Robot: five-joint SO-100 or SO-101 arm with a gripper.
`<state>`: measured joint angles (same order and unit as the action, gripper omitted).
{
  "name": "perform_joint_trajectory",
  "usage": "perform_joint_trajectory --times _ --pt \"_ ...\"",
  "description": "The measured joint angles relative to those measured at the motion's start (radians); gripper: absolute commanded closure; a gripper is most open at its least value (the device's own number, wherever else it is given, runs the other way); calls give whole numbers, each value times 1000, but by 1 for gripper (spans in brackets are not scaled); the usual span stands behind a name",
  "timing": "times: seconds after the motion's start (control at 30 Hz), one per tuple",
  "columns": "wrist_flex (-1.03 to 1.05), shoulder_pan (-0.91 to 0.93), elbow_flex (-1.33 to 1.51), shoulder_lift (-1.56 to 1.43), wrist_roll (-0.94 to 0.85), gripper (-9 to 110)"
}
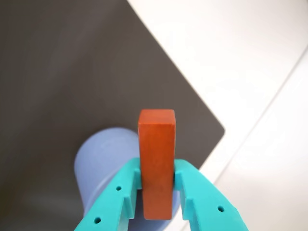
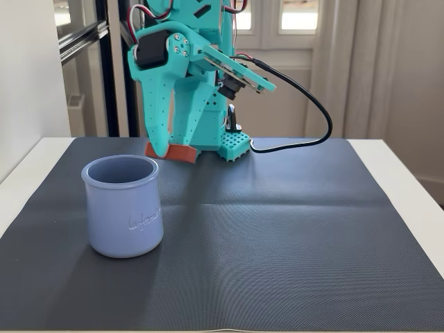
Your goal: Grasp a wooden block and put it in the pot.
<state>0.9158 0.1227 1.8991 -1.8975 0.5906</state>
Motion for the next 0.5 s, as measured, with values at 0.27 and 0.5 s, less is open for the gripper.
perform_joint_trajectory --times 0.27,0.5 --pt "89 143 11 -58 -89 100" --pt "124 166 55 -60 -126 100"
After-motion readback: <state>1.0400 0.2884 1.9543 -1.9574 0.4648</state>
